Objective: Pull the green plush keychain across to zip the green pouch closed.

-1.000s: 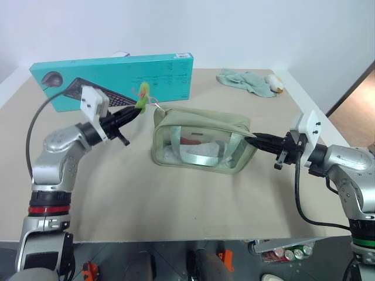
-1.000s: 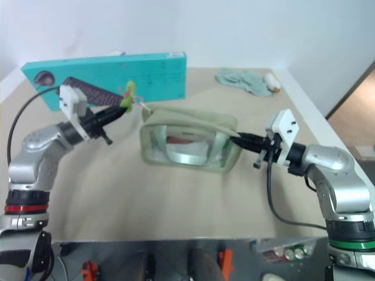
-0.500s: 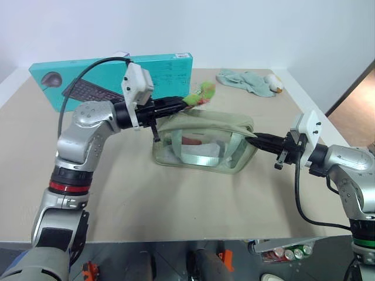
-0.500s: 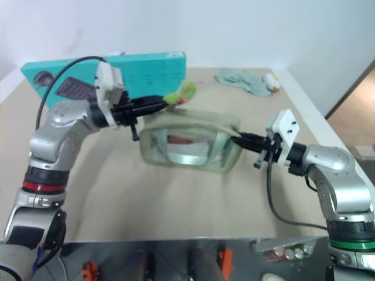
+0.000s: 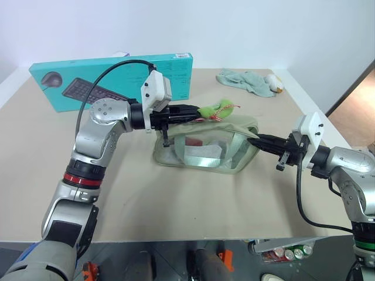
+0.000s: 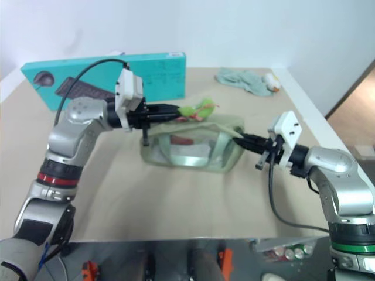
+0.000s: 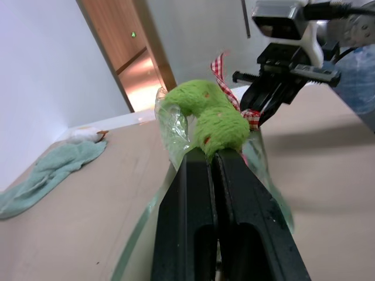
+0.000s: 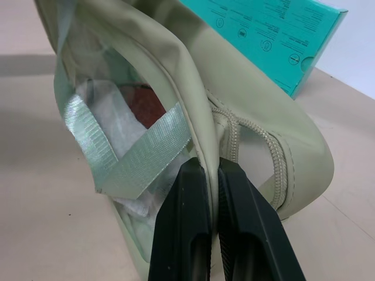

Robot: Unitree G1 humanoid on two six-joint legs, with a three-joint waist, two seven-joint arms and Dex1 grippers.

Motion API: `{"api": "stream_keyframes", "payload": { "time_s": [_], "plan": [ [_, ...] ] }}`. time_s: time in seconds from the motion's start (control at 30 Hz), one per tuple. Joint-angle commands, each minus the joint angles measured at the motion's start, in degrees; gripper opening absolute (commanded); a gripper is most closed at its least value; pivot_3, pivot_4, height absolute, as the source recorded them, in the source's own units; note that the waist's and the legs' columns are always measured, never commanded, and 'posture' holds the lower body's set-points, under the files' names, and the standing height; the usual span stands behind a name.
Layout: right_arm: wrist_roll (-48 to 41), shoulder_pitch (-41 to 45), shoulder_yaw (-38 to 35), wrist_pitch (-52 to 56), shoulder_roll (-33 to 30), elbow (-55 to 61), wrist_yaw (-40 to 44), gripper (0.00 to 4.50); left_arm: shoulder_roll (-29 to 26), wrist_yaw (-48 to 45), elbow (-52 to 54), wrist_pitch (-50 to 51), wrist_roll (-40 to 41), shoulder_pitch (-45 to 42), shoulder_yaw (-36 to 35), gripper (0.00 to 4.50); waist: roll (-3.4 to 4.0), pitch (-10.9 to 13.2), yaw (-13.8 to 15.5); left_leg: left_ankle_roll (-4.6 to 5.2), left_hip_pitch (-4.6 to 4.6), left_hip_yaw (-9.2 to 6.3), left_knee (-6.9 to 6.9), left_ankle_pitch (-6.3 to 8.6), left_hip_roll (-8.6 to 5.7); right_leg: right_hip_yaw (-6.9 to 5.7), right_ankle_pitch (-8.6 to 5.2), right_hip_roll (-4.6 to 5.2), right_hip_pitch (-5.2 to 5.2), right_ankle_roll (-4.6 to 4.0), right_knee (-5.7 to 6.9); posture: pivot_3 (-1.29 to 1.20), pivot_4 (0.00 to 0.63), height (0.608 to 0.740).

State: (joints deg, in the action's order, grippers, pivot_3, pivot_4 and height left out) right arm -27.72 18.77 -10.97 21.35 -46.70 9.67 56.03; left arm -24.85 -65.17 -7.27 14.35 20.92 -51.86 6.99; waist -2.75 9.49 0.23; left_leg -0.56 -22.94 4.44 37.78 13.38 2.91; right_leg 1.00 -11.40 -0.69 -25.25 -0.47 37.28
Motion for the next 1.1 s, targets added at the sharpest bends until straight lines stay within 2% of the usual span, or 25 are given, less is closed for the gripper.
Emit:
{"api": "stream_keyframes", "payload": {
  "time_s": [0.03, 0.1, 0.3, 0.57, 0.73, 0.93, 1.1],
  "plan": [
    [0.2, 0.1, -0.9, 0.1, -1.1, 1.3, 0.0, 0.0, -1.3, -1.3, -1.0, -1.1, 0.0, -1.7, -1.2, 0.32, 0.0, 0.0, 0.0, 0.0, 0.0, 0.0, 0.0, 0.0, 0.01, 0.0, 0.0, 0.0, 0.0, 0.0, 0.0, 0.0, 0.15, 0.74],
    [0.2, 0.4, -0.7, 0.2, -1.0, 1.2, 0.0, 0.0, -1.7, -2.1, -1.6, -2.2, -0.1, -1.8, -1.4, 0.84, 0.0, 0.0, 0.0, 0.0, -0.01, 0.0, 0.0, 0.0, 0.01, -0.02, 0.0, 0.01, 0.0, 0.0, 0.0, 0.0, 0.15, 0.74],
    [0.3, 0.7, -0.2, 0.1, -0.8, 1.0, 0.2, 0.0, -3.5, -2.5, -4.0, -6.9, -1.7, -2.9, -2.5, 2.95, 0.0, 0.0, 0.1, 0.01, -0.08, 0.0, 0.11, 0.0, -0.02, -0.03, 0.0, 0.03, 0.0, 0.02, 0.0, 0.0, 0.15, 0.74],
    [0.4, 1.2, 0.6, -0.2, -0.4, 0.3, 0.4, 0.0, -8.4, -1.9, -10.2, -8.7, -2.6, -3.9, -6.1, 2.95, 0.01, 0.0, 0.0, 0.01, -0.07, 0.01, 0.12, 0.0, 0.03, -0.08, 0.01, -0.01, 0.0, 0.02, 0.01, 0.0, 0.15, 0.74],
    [0.6, 2.1, 1.1, -0.5, -0.3, -0.5, 0.8, 0.0, -11.3, -1.1, -9.9, -5.7, -1.3, -1.2, -8.7, 2.95, 0.01, 0.0, 0.0, 0.01, -0.08, 0.02, 0.13, 0.01, 0.03, -0.04, 0.01, 0.01, -0.01, 0.02, 0.0, 0.0, 0.15, 0.74],
    [0.6, 2.0, 1.1, -0.6, -0.4, -0.8, 1.2, 0.0, -13.8, 0.5, -1.1, 4.9, 5.1, 6.7, -13.2, 2.95, 0.01, 0.0, -0.1, 0.01, -0.06, 0.01, 0.12, 0.01, 0.08, -0.05, 0.01, 0.0, -0.02, 0.02, 0.02, 0.0, 0.15, 0.74],
    [0.6, 2.0, 0.9, -0.6, -0.6, -1.0, 1.6, 0.0, -16.2, 2.4, 11.0, 14.4, 11.1, 17.4, -16.3, 2.95, 0.02, 0.0, -0.2, 0.02, -0.03, 0.0, 0.13, 0.02, 0.14, 0.02, 0.01, 0.02, -0.02, 0.02, 0.03, 0.0, 0.15, 0.74]
  ]
}}
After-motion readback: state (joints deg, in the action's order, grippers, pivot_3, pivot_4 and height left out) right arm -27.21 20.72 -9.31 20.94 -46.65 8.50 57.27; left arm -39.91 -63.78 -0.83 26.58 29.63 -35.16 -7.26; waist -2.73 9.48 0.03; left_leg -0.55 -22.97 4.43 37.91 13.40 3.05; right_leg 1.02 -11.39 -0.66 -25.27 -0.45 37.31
